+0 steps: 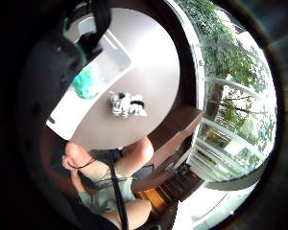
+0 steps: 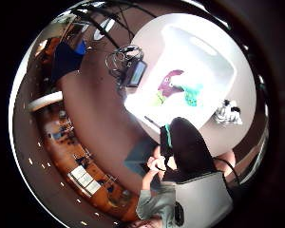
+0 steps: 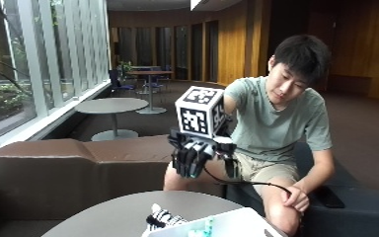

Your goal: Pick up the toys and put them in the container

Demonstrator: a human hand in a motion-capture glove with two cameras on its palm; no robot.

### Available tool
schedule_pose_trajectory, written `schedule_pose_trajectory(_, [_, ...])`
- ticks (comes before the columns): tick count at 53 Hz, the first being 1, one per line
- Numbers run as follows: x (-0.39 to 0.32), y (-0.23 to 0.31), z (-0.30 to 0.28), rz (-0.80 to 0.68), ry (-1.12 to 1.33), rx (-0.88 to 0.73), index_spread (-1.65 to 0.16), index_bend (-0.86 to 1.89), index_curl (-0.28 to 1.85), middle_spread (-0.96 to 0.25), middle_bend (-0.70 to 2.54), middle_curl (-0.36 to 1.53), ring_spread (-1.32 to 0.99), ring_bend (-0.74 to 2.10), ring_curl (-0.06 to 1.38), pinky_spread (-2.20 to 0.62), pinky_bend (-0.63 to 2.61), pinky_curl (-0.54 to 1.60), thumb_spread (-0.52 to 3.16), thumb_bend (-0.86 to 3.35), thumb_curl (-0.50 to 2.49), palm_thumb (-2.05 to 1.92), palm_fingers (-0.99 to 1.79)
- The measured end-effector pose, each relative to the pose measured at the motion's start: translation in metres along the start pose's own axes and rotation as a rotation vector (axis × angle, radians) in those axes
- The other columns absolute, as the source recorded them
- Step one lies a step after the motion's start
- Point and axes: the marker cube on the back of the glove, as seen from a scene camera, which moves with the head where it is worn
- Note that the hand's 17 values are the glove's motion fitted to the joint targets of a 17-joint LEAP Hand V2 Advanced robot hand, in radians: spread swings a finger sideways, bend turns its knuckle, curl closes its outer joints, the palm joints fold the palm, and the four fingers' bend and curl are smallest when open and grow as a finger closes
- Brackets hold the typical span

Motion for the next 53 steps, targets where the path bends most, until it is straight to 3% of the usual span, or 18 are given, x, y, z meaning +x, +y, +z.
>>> schedule_pose_trajectory(17, [0.106,0.084,-0.053,0.055,-0.040,0.135,-0.13,0.11,0.50,-0.09,0.34,0.73,-0.24,0.76,0.56,-0.07,1.13,0.45,1.33,-0.02,0.56,0.16,-0.25])
schedule_pose_trajectory(26, [0.150,0.088,-0.032,0.043,0.015,0.173,-0.21,0.19,0.47,-0.11,0.31,0.68,-0.16,0.53,0.48,-0.03,0.85,0.36,1.36,0.00,0.50,0.19,-0.15])
schedule_pose_trajectory(42, [0.186,0.022,0.113,-0.032,0.025,0.006,-0.22,0.10,0.42,-0.10,0.18,0.58,-0.12,0.34,0.41,-0.02,0.71,0.32,1.38,-0.01,0.45,0.24,-0.13])
schedule_pose_trajectory(49, [0.214,0.004,0.272,-0.029,0.040,-0.217,-0.20,0.09,0.37,-0.08,0.14,0.53,-0.11,0.26,0.40,-0.03,0.72,0.33,1.38,0.03,0.46,0.34,-0.21])
schedule_pose_trajectory(53, [0.225,0.003,0.323,-0.004,0.047,-0.095,-0.20,0.09,0.35,-0.07,0.14,0.50,-0.11,0.24,0.39,-0.04,0.71,0.33,1.38,0.04,0.46,0.37,-0.21])
